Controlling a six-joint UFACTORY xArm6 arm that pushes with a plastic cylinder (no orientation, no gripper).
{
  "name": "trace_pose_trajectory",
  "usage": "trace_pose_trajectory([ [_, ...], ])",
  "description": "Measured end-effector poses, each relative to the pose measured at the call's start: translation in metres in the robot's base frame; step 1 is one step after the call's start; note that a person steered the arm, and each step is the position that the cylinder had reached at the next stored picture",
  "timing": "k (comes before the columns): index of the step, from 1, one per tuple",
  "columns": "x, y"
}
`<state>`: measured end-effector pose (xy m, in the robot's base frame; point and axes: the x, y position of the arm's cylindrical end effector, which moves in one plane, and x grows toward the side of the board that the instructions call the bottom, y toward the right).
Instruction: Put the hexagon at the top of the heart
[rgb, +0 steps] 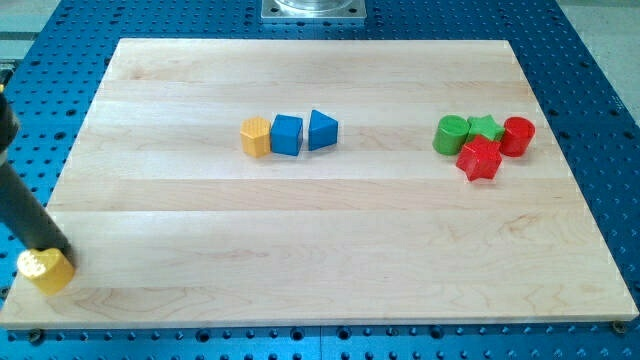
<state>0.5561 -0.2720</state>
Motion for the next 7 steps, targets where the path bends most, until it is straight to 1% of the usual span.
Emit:
trace_pose_trajectory([
  [1,-0.026,0.017],
  [2,-0.099,0.049],
  [3,-0.197,0.095],
  [4,-0.218,0.18],
  [5,-0.185,0.196],
  [6,-0.108,0.118],
  [7,-0.106,0.105],
])
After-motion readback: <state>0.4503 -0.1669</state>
